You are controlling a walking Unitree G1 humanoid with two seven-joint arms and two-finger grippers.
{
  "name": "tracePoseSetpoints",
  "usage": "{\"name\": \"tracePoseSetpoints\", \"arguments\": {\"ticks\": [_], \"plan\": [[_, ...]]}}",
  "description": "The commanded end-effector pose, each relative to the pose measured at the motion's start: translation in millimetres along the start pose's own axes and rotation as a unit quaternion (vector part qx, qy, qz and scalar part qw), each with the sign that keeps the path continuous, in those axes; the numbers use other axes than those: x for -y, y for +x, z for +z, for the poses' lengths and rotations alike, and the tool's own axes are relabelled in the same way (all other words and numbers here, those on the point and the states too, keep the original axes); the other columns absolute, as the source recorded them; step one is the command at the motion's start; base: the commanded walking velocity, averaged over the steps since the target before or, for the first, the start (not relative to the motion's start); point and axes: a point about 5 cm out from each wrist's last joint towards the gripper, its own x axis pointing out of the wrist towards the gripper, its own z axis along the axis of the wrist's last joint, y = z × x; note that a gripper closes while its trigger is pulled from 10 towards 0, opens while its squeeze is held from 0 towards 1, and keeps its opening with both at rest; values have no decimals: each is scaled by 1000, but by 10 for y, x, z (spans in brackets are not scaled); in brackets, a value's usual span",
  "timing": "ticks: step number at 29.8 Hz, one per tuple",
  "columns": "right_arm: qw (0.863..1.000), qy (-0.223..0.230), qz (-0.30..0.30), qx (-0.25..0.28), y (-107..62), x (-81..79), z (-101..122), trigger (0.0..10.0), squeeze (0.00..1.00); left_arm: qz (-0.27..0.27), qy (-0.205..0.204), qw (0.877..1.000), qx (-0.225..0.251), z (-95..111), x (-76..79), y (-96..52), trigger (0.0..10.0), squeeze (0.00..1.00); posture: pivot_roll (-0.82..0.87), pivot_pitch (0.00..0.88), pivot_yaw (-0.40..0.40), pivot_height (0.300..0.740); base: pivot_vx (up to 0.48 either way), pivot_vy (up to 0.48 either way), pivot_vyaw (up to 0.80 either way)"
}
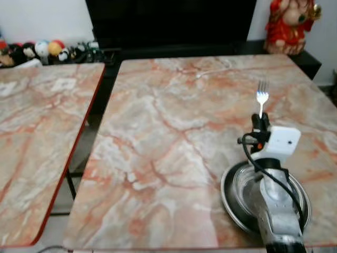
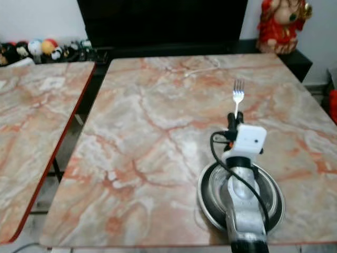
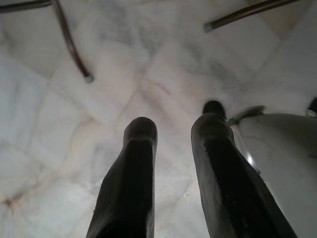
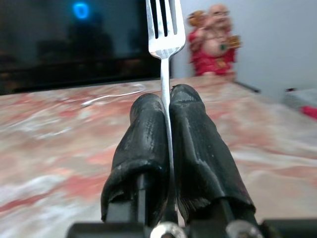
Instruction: Setting the table
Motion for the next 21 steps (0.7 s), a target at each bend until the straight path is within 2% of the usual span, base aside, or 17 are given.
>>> {"name": "tracePoseSetpoints", "arguments": {"ticks": [1,4,13,17,21], "plan": [[1000,6,0,0,-24,-13,10,10000,0,3,-1,1000,-7,-41,-20,-11,10000,0,-89,34,33,740,0,0,-788],[1000,5,3,-1,-49,-17,2,10000,0,3,-1,1000,-7,-42,-19,-11,10000,0,-90,35,34,740,0,0,-788],[1000,-7,-3,-1,-40,25,7,10000,0,2,7,1000,-6,-35,-17,-10,10000,0,-89,35,30,740,0,0,0],[999,-35,-29,-22,-89,224,-12,10000,0,3,3,1000,-7,-39,-17,-10,10000,0,-92,37,29,740,0,0,0],[995,-78,-34,-48,-157,495,2,10000,0,4,2,1000,-8,-38,-20,-10,10000,0,-107,41,36,740,0,0,0]]}}
